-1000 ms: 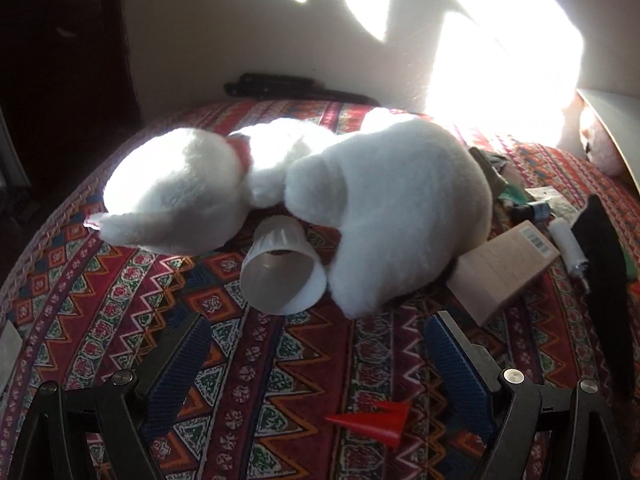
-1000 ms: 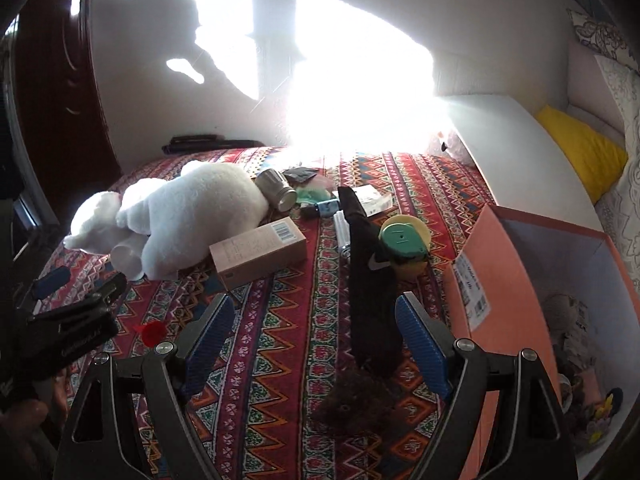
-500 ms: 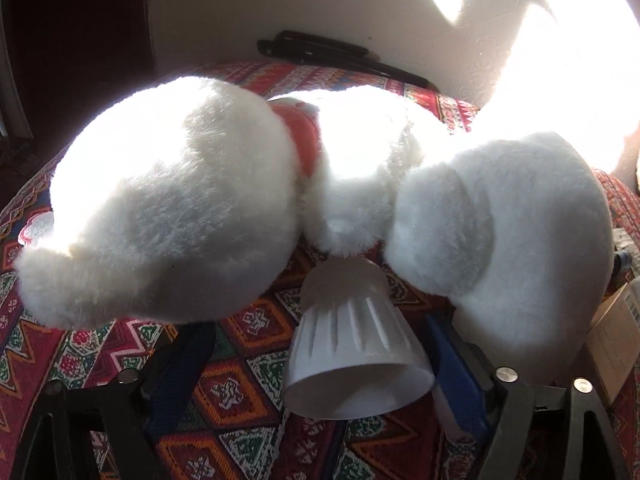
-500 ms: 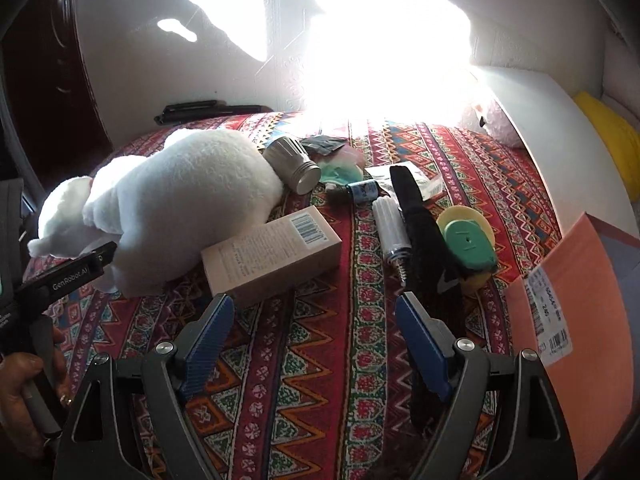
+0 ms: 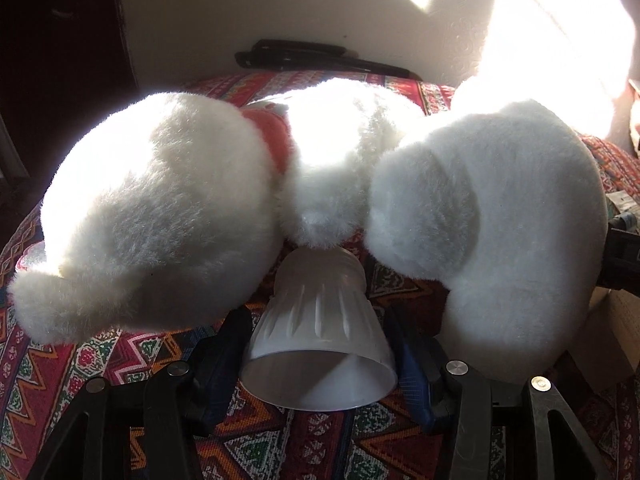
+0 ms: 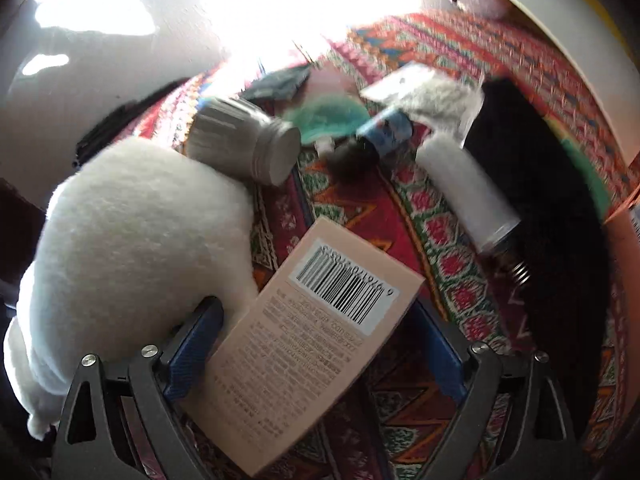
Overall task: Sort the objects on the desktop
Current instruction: 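Grasp the white plastic cup with the left tool while the right tool grasps the beige cardboard box, then carry the white cup and beige box into the orange box and release them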
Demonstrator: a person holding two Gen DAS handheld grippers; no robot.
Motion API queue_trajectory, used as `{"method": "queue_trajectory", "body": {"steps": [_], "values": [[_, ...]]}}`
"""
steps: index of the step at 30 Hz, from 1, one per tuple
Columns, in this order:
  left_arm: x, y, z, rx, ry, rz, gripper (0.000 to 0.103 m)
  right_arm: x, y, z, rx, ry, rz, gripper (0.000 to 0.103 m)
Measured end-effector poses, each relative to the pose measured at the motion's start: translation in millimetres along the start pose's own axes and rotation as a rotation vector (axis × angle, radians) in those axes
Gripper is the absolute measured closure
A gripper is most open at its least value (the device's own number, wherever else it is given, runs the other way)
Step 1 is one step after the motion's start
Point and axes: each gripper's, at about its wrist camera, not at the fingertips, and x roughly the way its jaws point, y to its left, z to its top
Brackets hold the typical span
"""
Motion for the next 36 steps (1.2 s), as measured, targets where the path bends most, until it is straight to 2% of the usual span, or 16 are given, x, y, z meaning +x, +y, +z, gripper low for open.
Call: {"method": "queue_trajectory", "body": {"steps": [1, 2, 3, 4, 5, 10, 14, 20, 25, 28, 31, 33, 36], "values": [[-2.4, -0.2, -0.8, -0.004, 0.005, -0.006, 0.044, 5.4, -0.8, 0.5, -0.002, 0.007, 0.005, 0.004], [-4.9, -0.4, -1.7, -0.007, 0.01, -0.011, 0.044, 1.9, -0.7, -0.7, -0.034, 0.009, 0.008, 0.013], [-7.4, -0.6, -2.6, -0.01, 0.016, -0.017, 0.044, -2.0, -0.8, -2.1, -0.065, 0.011, 0.013, 0.035], [-11.6, -0.9, -4.0, -0.012, 0.019, -0.018, 0.044, -11.6, -5.4, -8.0, -0.077, 0.008, 0.03, 0.045], [-15.9, -1.1, -5.5, -0.014, 0.023, -0.02, 0.044, -21.2, -10.0, -13.9, -0.088, 0.005, 0.048, 0.05], [-45.3, 6.9, -16.7, -0.083, 0.049, -0.063, 0.044, -69.2, -33.0, -43.4, -0.143, -0.012, 0.137, 0.05], [-74.2, 22.3, -35.5, -0.085, 0.047, -0.082, 0.045, -107.6, -51.5, -67.1, -0.188, -0.025, 0.209, 0.05], [-128.9, 11.8, -69.2, -0.038, 0.003, -0.138, 0.045, -163.4, -77.6, -100.4, -0.213, -0.071, 0.322, 0.05], [-175.2, -5.1, -89.9, 0.042, -0.061, -0.169, 0.045, -196.1, -88.0, -126.2, -0.23, -0.12, 0.366, 0.05], [-175.2, -11.5, -110.6, 0.054, -0.009, -0.17, 0.045, -215.3, -96.4, -140.1, -0.251, -0.141, 0.366, 0.05], [-157.5, -11.1, -143.4, 0.044, 0.111, -0.178, 0.045, -221.9, -109.1, -147.5, -0.254, -0.134, 0.35, 0.05], [-151.5, -14.3, -157.6, 0.057, 0.141, -0.169, 0.043, -221.2, -116.1, -147.8, -0.245, -0.116, 0.356, 0.05], [-152.2, -18.2, -168.3, 0.093, 0.139, -0.125, 0.044, -222.3, -125.2, -147.1, -0.242, -0.111, 0.354, 0.05]]}}
